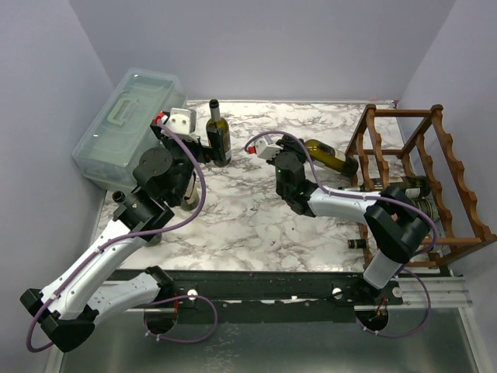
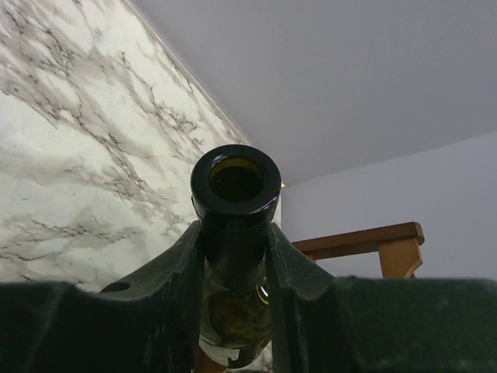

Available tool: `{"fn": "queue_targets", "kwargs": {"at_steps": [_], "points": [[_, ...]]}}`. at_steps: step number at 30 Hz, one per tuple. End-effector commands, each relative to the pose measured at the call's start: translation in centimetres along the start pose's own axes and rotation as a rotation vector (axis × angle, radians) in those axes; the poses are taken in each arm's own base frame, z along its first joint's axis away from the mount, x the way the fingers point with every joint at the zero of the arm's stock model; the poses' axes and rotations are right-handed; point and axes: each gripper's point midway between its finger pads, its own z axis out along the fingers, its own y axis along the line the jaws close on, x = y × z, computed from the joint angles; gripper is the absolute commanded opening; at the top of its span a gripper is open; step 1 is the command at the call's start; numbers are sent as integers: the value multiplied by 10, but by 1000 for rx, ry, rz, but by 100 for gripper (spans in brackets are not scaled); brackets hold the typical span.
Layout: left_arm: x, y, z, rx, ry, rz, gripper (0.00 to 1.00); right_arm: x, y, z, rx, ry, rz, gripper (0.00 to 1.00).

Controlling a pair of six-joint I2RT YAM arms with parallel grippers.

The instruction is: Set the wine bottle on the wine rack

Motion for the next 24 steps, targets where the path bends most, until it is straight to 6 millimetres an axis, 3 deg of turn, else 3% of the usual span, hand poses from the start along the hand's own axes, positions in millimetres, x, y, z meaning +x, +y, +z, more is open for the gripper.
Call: {"fn": "queue_targets", "kwargs": {"at_steps": [1,24], "points": [[-13,0,-5,14,-29,-24,96,-5,-16,4,11,-31,-47,1],[-14,-1,-6,19,-32,-31,96,27,10,25,-178,60,-327,1]]}}
